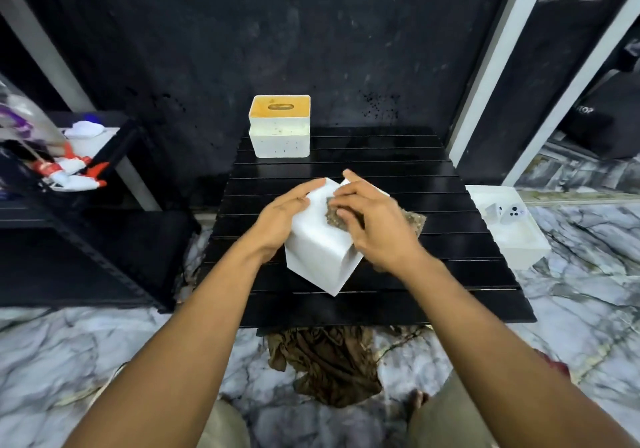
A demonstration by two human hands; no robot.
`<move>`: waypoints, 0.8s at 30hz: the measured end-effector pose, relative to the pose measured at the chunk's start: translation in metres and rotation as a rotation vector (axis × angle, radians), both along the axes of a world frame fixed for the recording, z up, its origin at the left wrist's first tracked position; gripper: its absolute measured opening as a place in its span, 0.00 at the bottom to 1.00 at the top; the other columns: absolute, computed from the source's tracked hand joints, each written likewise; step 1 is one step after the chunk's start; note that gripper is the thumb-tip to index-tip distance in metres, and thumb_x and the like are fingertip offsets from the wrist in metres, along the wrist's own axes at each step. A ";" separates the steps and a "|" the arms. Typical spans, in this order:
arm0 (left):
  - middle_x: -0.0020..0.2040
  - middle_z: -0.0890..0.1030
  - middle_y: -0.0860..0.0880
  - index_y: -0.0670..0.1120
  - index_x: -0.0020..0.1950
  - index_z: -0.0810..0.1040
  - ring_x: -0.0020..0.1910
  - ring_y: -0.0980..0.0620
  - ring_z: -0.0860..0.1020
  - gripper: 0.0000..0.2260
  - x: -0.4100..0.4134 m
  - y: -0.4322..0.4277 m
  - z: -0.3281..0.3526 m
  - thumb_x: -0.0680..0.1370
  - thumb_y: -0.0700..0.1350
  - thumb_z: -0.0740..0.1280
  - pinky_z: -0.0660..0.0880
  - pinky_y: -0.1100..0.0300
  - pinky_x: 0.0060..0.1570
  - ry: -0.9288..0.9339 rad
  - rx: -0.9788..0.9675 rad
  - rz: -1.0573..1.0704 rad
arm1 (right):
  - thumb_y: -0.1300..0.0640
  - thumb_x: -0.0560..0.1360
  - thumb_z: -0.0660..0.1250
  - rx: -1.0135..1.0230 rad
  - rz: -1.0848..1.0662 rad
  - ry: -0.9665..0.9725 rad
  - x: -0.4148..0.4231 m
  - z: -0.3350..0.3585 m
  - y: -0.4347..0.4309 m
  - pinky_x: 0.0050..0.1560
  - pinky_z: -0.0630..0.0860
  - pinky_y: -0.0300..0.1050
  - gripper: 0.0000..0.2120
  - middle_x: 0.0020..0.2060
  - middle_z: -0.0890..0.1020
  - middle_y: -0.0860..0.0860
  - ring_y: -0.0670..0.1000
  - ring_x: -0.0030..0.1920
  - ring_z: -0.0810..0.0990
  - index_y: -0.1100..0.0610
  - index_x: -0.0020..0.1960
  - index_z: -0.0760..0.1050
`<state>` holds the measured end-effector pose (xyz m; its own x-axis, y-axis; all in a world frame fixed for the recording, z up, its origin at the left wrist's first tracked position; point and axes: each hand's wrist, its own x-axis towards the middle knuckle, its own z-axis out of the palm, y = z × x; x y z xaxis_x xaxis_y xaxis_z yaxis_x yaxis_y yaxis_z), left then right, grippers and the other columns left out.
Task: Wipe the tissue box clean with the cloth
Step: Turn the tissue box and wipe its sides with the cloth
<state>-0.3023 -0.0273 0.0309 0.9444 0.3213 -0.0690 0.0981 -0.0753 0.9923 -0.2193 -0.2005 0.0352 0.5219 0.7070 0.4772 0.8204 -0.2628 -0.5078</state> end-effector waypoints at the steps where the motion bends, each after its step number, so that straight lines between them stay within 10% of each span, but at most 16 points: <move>1: 0.66 0.79 0.52 0.50 0.67 0.78 0.65 0.53 0.76 0.19 0.000 0.000 -0.002 0.81 0.37 0.55 0.71 0.59 0.66 0.004 -0.020 0.021 | 0.62 0.77 0.68 -0.059 -0.065 -0.005 0.013 0.006 0.001 0.72 0.63 0.42 0.10 0.57 0.81 0.51 0.51 0.72 0.69 0.58 0.56 0.83; 6: 0.65 0.79 0.52 0.50 0.68 0.77 0.63 0.53 0.77 0.19 0.000 -0.004 0.000 0.82 0.37 0.54 0.74 0.63 0.61 -0.015 -0.051 0.044 | 0.54 0.76 0.68 -0.092 0.003 -0.030 0.006 0.013 0.005 0.68 0.70 0.52 0.11 0.57 0.84 0.45 0.46 0.65 0.76 0.51 0.57 0.83; 11: 0.62 0.80 0.56 0.52 0.67 0.78 0.59 0.60 0.78 0.20 -0.001 -0.002 -0.002 0.82 0.37 0.55 0.73 0.68 0.57 -0.033 -0.070 0.017 | 0.53 0.79 0.55 -0.378 0.224 -0.071 0.008 0.016 -0.013 0.77 0.47 0.44 0.23 0.74 0.65 0.40 0.44 0.78 0.53 0.45 0.74 0.66; 15: 0.67 0.77 0.55 0.51 0.69 0.76 0.64 0.60 0.76 0.19 0.001 -0.007 -0.008 0.82 0.38 0.56 0.71 0.68 0.61 -0.046 -0.115 0.023 | 0.48 0.82 0.47 -0.483 -0.103 -0.046 0.021 0.019 0.004 0.77 0.46 0.57 0.26 0.79 0.55 0.45 0.51 0.79 0.44 0.51 0.79 0.54; 20: 0.62 0.79 0.60 0.54 0.67 0.74 0.64 0.62 0.76 0.18 -0.002 -0.010 -0.008 0.84 0.38 0.53 0.71 0.70 0.58 -0.083 -0.127 0.000 | 0.50 0.80 0.47 -0.549 0.193 -0.083 -0.006 0.019 0.001 0.77 0.37 0.42 0.31 0.79 0.41 0.49 0.47 0.78 0.38 0.57 0.79 0.41; 24: 0.67 0.75 0.59 0.51 0.71 0.74 0.68 0.61 0.71 0.18 -0.002 -0.011 -0.008 0.84 0.40 0.55 0.69 0.75 0.57 -0.041 -0.090 -0.016 | 0.53 0.82 0.57 -0.278 -0.017 0.118 0.028 0.018 -0.010 0.78 0.51 0.50 0.25 0.79 0.55 0.45 0.46 0.79 0.47 0.49 0.78 0.57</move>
<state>-0.3042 -0.0378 0.0232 0.9521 0.3002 -0.0581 0.0570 0.0126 0.9983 -0.1915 -0.2106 0.0532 0.5749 0.7930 0.2019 0.7543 -0.4179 -0.5064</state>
